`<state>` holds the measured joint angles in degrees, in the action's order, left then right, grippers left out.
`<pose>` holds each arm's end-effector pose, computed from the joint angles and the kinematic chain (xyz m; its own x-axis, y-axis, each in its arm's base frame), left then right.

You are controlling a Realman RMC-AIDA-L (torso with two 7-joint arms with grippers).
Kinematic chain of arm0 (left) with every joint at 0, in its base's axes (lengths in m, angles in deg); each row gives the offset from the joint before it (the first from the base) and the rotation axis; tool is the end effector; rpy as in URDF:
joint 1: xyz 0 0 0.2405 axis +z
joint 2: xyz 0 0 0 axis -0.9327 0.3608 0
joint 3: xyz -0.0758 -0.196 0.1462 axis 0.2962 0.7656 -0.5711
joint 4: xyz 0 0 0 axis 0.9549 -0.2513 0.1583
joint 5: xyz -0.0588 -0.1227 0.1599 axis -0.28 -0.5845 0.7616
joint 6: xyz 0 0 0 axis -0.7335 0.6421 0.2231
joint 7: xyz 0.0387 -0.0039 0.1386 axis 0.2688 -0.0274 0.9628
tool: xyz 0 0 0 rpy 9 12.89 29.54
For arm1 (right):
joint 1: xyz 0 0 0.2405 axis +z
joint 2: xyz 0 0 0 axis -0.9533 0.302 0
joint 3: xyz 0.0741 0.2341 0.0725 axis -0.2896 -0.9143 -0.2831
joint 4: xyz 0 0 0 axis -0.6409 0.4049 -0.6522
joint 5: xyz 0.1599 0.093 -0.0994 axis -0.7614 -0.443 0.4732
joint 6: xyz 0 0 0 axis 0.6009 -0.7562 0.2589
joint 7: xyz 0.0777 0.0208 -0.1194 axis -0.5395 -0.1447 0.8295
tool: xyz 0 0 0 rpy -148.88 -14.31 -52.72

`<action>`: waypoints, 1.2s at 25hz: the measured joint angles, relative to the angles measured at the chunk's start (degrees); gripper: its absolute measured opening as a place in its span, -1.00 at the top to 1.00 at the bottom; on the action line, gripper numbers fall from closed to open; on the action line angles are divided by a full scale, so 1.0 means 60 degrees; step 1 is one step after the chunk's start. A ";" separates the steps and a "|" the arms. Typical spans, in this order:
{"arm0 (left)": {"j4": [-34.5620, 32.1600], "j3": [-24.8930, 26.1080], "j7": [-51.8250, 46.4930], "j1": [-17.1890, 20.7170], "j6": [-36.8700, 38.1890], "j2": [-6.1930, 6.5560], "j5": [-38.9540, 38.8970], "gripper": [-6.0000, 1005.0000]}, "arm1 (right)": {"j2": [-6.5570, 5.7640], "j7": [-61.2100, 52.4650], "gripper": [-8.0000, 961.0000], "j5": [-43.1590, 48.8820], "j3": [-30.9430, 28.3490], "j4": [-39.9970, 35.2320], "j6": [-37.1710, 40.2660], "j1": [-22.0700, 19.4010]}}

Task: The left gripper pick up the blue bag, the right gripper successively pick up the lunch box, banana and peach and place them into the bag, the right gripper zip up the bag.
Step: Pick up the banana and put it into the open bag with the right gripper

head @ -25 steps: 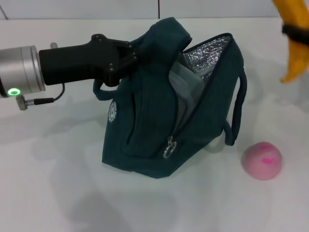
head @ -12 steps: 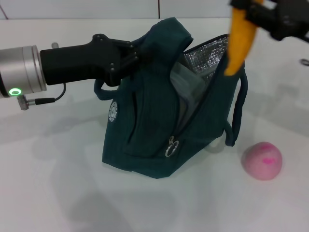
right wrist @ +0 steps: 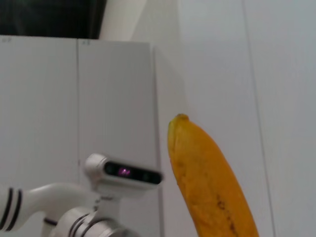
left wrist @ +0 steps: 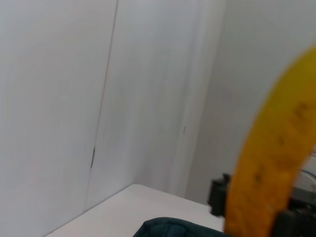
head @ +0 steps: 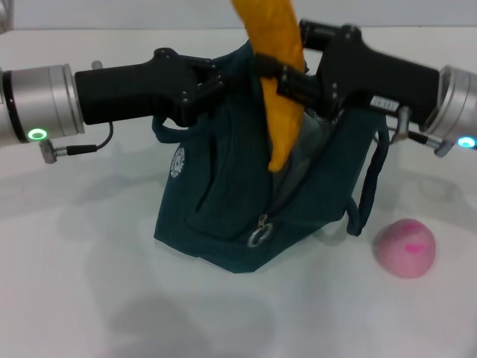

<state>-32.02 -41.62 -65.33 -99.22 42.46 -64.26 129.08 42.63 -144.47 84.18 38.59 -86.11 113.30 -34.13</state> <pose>-0.1927 0.3478 0.0176 0.7242 0.2186 0.6540 0.3615 -0.9280 -0.0901 0.1504 0.3604 -0.0251 0.5976 0.0597 -0.7996 -0.1808 -0.9615 -0.2069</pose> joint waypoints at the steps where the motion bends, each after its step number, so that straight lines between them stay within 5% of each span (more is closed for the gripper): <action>1: 0.0001 -0.0001 -0.0012 0.0000 -0.0024 0.0002 -0.0001 0.92 | -0.0001 0.0095 0.05 -0.0104 0.0175 0.0002 -0.0003 -0.0036; 16: 0.0024 0.0000 0.0012 0.0028 -0.0089 0.0015 0.0004 0.92 | -0.0001 0.0964 0.04 -0.1029 0.1774 0.0053 -0.0661 -0.0797; 30: 0.0024 -0.0001 0.0008 0.0073 -0.0088 0.0014 0.0004 0.92 | -0.0016 0.0971 0.02 -0.1281 0.1846 -0.0530 -0.0500 -0.1538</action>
<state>-31.88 -41.62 -65.28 -98.78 41.94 -64.18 129.10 42.54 -138.65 76.49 49.67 -89.29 110.30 -43.35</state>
